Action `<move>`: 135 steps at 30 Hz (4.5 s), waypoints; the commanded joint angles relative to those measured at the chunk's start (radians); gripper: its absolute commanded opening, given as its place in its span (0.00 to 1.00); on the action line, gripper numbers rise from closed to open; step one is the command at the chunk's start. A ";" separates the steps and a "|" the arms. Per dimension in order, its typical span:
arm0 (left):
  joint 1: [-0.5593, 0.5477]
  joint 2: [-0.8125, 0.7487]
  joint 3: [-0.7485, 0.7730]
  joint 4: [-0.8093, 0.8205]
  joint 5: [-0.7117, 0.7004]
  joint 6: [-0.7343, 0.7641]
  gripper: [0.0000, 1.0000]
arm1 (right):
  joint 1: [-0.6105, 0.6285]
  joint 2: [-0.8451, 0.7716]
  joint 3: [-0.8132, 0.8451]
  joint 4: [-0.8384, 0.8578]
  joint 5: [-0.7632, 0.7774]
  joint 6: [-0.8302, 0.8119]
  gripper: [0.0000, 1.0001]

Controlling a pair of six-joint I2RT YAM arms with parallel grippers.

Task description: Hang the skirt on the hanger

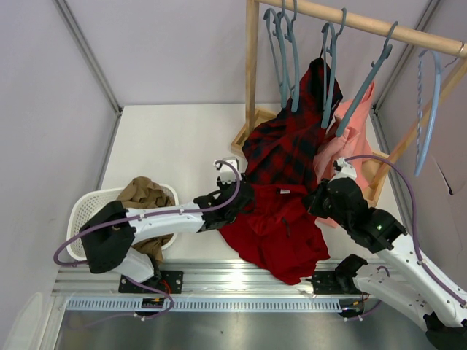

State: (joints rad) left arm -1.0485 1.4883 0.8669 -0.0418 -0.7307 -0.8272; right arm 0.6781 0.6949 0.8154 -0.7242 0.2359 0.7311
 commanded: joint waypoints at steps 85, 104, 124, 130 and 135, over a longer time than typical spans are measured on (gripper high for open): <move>0.395 -0.471 -0.063 -0.412 0.932 0.013 0.00 | 0.252 1.058 1.647 -0.223 0.295 -0.413 0.79; 0.397 -0.454 -0.109 -0.385 0.938 0.007 0.00 | -0.035 0.969 1.613 -0.083 0.315 -0.567 0.75; 0.397 -0.436 -0.112 -0.365 0.935 0.008 0.00 | -0.201 1.029 1.548 0.034 0.092 -0.596 0.59; 0.397 -0.427 -0.108 -0.362 0.935 0.010 0.00 | -0.206 1.061 1.550 0.032 0.121 -0.613 0.58; 0.397 -0.424 -0.105 -0.360 0.933 0.011 0.00 | -0.212 1.078 1.552 0.040 0.115 -0.619 0.53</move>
State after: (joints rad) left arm -0.6605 1.0622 0.7586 -0.4294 0.2024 -0.8288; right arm 0.4744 1.7676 2.3600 -0.7258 0.3538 0.1383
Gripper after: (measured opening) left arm 0.008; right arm 0.541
